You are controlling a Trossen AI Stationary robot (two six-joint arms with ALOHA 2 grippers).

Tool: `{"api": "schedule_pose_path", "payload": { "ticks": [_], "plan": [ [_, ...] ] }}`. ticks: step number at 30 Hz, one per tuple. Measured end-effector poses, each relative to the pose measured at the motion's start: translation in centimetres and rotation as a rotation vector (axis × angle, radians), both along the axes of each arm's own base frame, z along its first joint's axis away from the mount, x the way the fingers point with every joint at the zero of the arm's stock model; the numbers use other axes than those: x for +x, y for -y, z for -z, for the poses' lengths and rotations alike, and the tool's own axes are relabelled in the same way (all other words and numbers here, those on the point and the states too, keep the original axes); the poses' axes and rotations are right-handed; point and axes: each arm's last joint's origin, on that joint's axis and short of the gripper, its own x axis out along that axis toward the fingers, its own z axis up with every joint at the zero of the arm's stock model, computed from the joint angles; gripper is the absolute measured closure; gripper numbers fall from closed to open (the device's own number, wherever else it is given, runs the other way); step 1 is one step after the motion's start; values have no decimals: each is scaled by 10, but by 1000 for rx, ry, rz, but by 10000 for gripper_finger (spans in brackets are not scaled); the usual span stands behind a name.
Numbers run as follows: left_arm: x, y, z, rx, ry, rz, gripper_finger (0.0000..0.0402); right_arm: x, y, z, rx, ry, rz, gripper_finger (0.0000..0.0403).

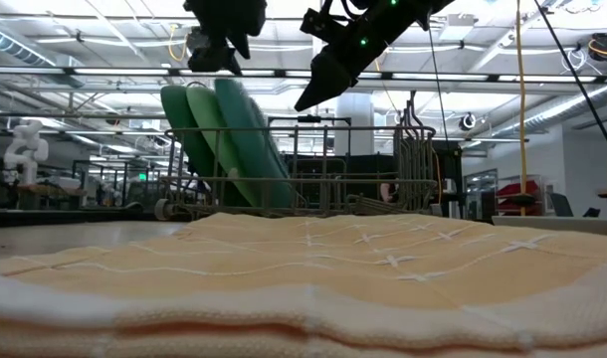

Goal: Sort dishes
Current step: Put the blue plate in the dish rack, then put the white plate in the dish rack

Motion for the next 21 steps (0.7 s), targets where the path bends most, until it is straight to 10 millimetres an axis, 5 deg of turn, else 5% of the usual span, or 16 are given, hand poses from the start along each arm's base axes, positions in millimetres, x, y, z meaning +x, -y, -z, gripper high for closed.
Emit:
{"api": "schedule_pose_path", "payload": {
  "ticks": [6, 10, 17, 21],
  "plan": [
    [-14, 3, -17, 46, 82, -58, 189, 0, 0, 0, 1, -1, -1, 250],
    [-22, 14, -37, 26, 295, -23, 189, 1, -3, 0, 49, 12, -73, 250],
    [-37, 37, -67, -350, 795, 292, 189, -8, -17, -24, 30, 77, -175, 250],
    [-33, 41, -64, -559, 894, 362, 189, -31, -30, -55, 30, 127, -265, 250]
  ]
}}
